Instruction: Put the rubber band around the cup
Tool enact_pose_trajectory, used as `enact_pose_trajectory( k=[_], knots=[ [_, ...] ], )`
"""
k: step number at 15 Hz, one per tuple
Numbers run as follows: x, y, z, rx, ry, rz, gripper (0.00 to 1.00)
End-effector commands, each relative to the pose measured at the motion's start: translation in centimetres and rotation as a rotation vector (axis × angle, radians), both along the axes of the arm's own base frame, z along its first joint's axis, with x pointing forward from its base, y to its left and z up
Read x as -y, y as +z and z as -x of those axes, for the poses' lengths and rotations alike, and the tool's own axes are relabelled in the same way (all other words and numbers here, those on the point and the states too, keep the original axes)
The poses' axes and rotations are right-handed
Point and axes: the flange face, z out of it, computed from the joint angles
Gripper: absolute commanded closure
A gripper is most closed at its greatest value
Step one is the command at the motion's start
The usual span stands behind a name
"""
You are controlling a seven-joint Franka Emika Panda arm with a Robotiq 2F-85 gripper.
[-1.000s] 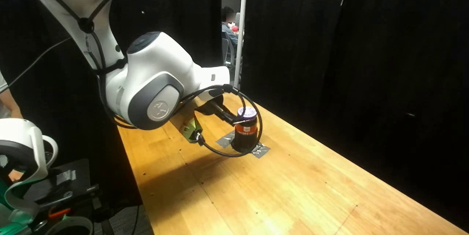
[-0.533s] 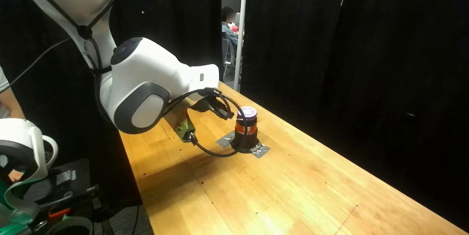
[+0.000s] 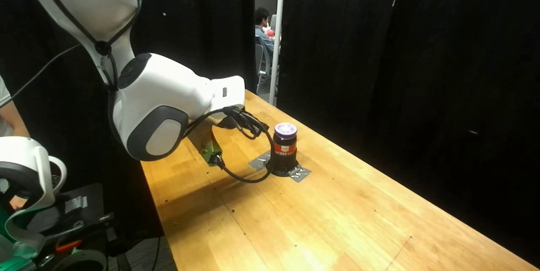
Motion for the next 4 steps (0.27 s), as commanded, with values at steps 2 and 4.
enact_pose_trajectory(
  k=[2,4],
  knots=[
    [0.04,-0.17,0.01,-0.012,0.0,-0.004,0.77],
    [0.14,-0.26,0.0,-0.014,-0.002,-0.005,0.66]
  ],
)
